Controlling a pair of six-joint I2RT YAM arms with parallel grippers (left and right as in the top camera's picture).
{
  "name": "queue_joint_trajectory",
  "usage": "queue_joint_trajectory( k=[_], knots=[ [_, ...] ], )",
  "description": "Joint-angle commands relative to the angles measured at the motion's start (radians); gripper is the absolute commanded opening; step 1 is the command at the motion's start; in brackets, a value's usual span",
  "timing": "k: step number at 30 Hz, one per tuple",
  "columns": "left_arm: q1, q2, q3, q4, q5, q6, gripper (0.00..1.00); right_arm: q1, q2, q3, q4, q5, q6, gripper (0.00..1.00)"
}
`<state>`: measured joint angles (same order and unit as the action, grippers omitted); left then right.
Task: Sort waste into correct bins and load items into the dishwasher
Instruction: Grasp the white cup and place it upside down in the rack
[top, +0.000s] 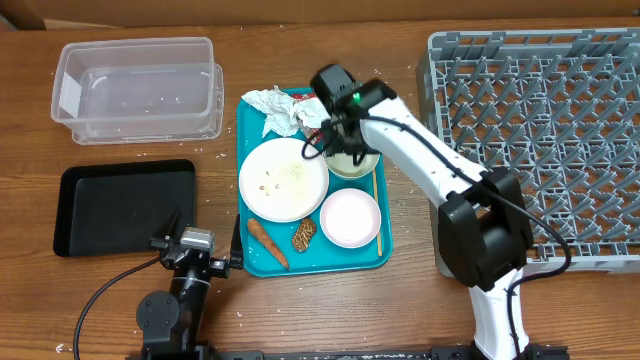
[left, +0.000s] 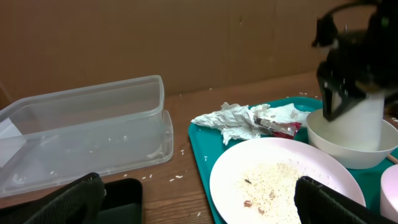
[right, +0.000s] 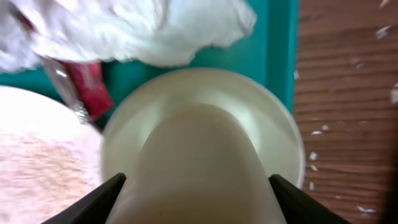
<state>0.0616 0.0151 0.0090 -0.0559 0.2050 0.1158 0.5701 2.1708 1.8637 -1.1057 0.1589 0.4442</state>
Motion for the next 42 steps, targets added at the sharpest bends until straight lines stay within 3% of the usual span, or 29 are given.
queue_joint_trajectory(
  k=[1, 7, 12, 26, 35, 42],
  knots=[
    [0.009, -0.004, -0.004, 0.0, -0.006, 0.017, 1.0, -0.019, -0.011, 0.183, -0.083, 0.045, 0.002, 0.65],
    [0.009, -0.004, -0.004, 0.0, -0.006, 0.017, 1.0, -0.124, -0.011, 0.475, -0.267, 0.115, 0.002, 0.65],
    [0.009, -0.004, -0.004, 0.0, -0.006, 0.017, 1.0, -0.306, -0.011, 0.615, -0.325, 0.143, -0.003, 0.66],
    [0.009, -0.004, -0.004, 0.0, -0.006, 0.017, 1.0, -0.865, 0.029, 0.594, -0.282, 0.069, -0.002, 0.66],
    [0.009, -0.004, -0.004, 0.0, -0.006, 0.017, 1.0, -1.093, 0.145, 0.594, -0.289, -0.096, -0.002, 0.66],
    [0.009, -0.004, -0.004, 0.0, -0.006, 0.017, 1.0, -1.15, 0.175, 0.595, -0.314, -0.121, -0.003, 0.95]
  ],
)
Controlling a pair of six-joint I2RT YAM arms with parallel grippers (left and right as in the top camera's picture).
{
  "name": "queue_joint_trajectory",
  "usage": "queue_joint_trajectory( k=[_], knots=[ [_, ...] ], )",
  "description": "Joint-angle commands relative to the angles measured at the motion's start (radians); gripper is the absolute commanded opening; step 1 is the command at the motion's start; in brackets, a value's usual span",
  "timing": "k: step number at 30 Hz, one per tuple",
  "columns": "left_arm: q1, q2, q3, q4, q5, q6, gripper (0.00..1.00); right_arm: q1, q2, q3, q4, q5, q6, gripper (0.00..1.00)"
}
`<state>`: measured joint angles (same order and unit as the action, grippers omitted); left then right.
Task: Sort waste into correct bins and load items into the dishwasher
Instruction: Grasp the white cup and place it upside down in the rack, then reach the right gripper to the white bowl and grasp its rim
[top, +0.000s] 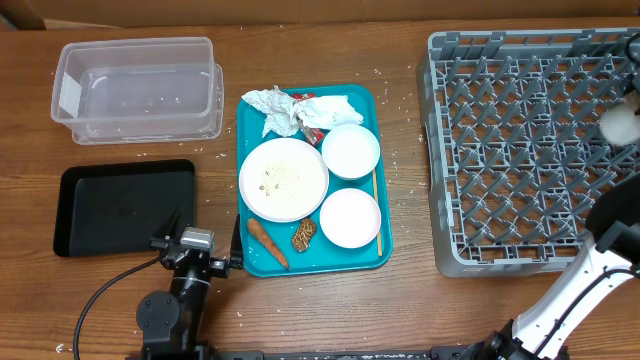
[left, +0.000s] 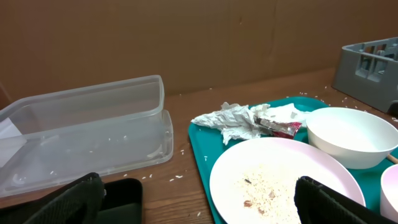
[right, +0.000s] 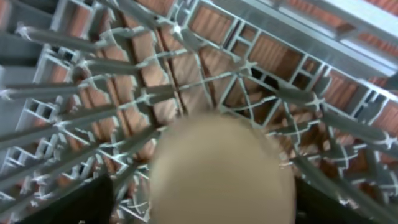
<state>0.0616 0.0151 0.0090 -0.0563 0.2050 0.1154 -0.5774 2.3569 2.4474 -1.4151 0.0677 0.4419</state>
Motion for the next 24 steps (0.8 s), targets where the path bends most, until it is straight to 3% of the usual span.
queue_joint_trajectory(
  k=[1, 21, 24],
  knots=[
    [0.009, -0.004, -0.004, 0.0, -0.006, 0.017, 1.0, -0.003, -0.011, 0.011, -0.01, -0.029, -0.001, 0.98],
    [0.009, -0.004, -0.004, 0.0, -0.006, 0.017, 1.0, 0.094, -0.052, 0.125, -0.08, -0.069, -0.05, 1.0],
    [0.009, -0.004, -0.004, 0.0, -0.006, 0.017, 1.0, 0.094, -0.052, 0.125, -0.093, -0.116, -0.056, 0.96]
  ],
)
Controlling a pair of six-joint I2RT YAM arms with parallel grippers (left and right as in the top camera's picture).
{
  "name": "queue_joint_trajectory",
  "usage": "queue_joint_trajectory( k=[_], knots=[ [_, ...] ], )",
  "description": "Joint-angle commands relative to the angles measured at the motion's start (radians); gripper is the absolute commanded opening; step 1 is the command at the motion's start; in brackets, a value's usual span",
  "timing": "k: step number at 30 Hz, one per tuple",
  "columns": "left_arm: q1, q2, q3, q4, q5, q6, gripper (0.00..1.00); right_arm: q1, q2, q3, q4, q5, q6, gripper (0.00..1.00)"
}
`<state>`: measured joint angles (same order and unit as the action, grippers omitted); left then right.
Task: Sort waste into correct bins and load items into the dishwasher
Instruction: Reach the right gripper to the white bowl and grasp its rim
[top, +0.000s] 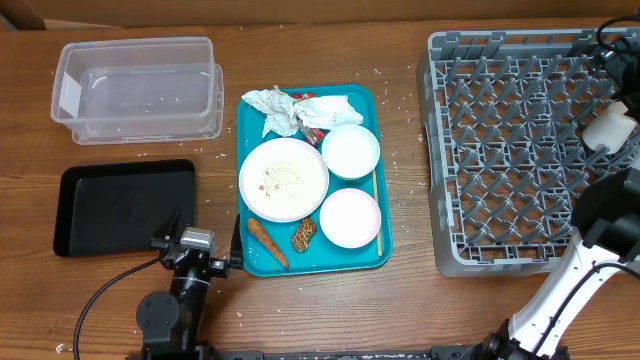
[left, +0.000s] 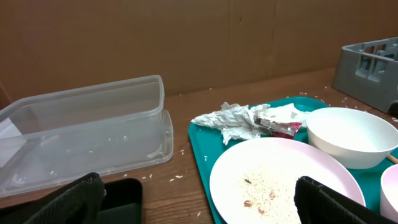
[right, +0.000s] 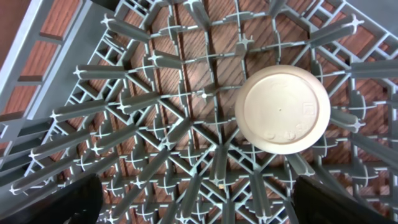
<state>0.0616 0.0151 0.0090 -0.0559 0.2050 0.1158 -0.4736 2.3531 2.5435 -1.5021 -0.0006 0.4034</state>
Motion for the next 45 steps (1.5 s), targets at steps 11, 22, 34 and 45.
queue_joint_trajectory(
  k=[11, 22, 34, 45],
  knots=[
    [0.009, -0.004, -0.004, 0.0, -0.006, 0.017, 1.0, 0.157, -0.049, 0.029, -0.079, -0.392, -0.246, 0.93],
    [0.009, -0.004, -0.004, 0.0, -0.006, 0.017, 1.0, 0.612, -0.049, -0.019, -0.084, -0.299, -0.299, 0.97],
    [0.009, -0.004, -0.004, 0.0, -0.006, 0.017, 1.0, 0.983, -0.047, -0.333, 0.163, 0.06, 0.028, 0.68],
    [0.009, -0.004, -0.004, 0.0, -0.006, 0.017, 1.0, 1.085, -0.047, -0.52, 0.336, 0.06, 0.1, 0.46]
  ],
)
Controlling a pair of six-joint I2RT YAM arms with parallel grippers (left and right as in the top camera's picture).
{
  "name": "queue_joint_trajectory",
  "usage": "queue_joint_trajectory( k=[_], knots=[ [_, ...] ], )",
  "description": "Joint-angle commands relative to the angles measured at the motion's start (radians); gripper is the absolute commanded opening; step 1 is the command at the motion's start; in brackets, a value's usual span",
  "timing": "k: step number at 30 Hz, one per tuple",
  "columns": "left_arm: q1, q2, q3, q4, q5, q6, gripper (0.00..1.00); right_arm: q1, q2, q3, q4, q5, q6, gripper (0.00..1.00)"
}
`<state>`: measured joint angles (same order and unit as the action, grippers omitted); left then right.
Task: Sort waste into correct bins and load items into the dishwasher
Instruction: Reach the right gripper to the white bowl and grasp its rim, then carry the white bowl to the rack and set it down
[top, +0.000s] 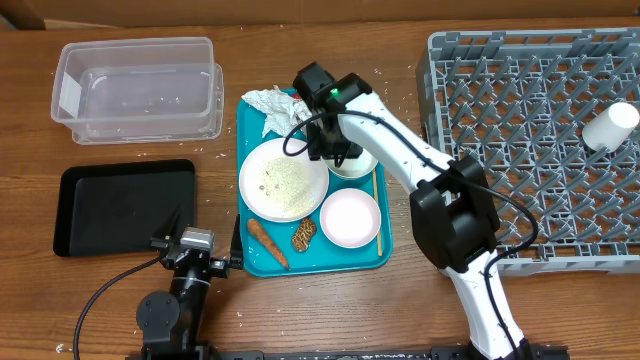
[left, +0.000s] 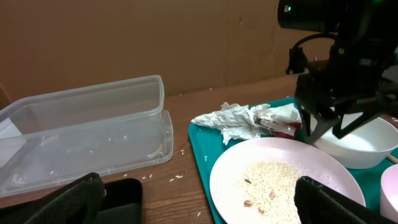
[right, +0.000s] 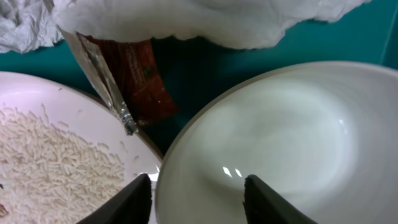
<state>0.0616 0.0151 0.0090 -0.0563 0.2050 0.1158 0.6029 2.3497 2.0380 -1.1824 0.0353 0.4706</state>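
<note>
A white bowl (right: 267, 124) sits at the teal tray's (top: 250, 262) right side, next to the pink plate with rice (top: 283, 178). My right gripper (right: 196, 199) is open low over the bowl (top: 362, 160). One finger is outside the left rim and the other inside. A white cup (top: 612, 128) rests in the grey rack (top: 530, 40) at its right side. A pink bowl (top: 350, 217), a carrot (top: 267, 243), crumpled napkins (top: 285, 108) and a red wrapper (right: 134, 78) also lie on the tray. My left gripper (left: 198, 202) is open near the table's front edge, holding nothing.
A clear plastic bin (top: 140, 88) stands at the back left, with a black tray (top: 125, 205) in front of it. A chopstick (top: 375, 205) lies along the tray's right side. A brown scrap (top: 304, 234) sits beside the carrot. Rice grains are scattered on the wood.
My right gripper was open above the cup in the rack. It is now back over the tray, open astride the white bowl's left rim. The left arm has not moved.
First my right gripper was around the white cup standing in the bowl on the tray. Then it held the cup over the rack's far right. After that the cup sat in the rack and the gripper was open above it. Now the gripper is at the bowl.
</note>
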Motion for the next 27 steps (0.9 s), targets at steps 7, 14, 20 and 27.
queue_joint_trajectory(
  k=[7, 14, 20, 27],
  knots=[
    [0.009, -0.004, -0.004, 0.0, -0.006, 0.017, 1.0, 0.019, -0.042, -0.023, 0.037, 0.046, 0.036, 0.29],
    [0.009, -0.004, -0.004, 0.0, -0.006, 0.017, 1.0, 0.018, -0.044, 0.058, -0.031, 0.046, 0.036, 0.11],
    [0.009, -0.004, -0.004, 0.0, -0.006, 0.017, 1.0, 0.006, -0.045, 0.254, -0.171, 0.046, 0.027, 0.04],
    [0.009, -0.004, -0.004, 0.0, -0.006, 0.017, 1.0, -0.146, -0.069, 0.55, -0.377, 0.025, -0.011, 0.04]
  ],
)
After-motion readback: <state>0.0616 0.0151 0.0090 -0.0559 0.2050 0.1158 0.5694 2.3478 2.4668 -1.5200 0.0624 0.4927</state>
